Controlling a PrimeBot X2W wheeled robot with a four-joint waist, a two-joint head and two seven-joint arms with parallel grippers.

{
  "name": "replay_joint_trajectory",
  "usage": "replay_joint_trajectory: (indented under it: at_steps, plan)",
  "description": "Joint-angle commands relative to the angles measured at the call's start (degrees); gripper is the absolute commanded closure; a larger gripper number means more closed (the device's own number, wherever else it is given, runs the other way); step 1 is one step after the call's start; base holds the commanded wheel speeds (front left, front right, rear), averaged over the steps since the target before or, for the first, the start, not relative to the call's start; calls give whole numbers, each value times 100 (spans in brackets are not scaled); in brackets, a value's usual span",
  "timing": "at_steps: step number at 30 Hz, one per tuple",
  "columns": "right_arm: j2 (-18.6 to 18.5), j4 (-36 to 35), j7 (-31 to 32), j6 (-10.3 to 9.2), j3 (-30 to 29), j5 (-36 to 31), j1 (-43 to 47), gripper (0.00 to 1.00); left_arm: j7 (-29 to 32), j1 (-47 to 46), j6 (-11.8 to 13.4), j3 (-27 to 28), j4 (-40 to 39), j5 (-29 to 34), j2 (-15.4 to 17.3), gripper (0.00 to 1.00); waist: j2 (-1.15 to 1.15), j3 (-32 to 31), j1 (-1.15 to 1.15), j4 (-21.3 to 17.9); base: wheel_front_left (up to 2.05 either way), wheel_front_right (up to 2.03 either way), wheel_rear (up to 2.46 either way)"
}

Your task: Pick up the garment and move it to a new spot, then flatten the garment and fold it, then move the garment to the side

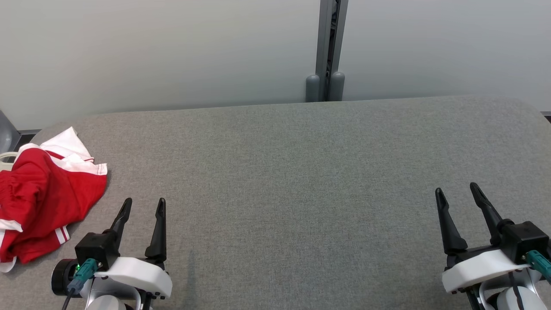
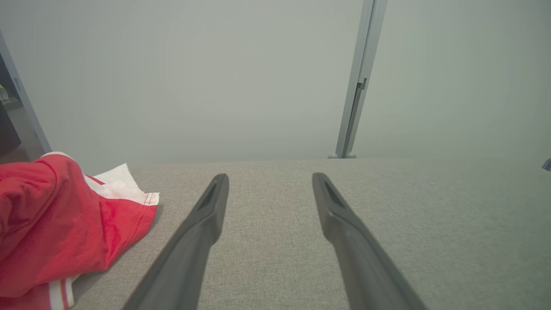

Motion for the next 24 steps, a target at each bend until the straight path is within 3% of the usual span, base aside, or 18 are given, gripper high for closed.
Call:
replay_joint_trajectory:
  at_steps: [1, 15, 24]
  plan:
    - [-15, -16, -30, 13, -22, 39, -33, 0, -27, -84, -12, 36, 9, -46, 3, 0, 0, -1, 0, -1, 0, 0, 0]
    - [-6, -52, -29, 13, -46, 117, -18, 0, -27, -119, -52, 137, 48, -105, -44, 0, 0, 10, 0, 51, 0, 0, 0]
    - [17, -118, -28, 13, -30, 218, 11, 0, -20, -203, -44, 174, 101, -177, -69, 0, 0, 55, 0, 543, 0, 0, 0]
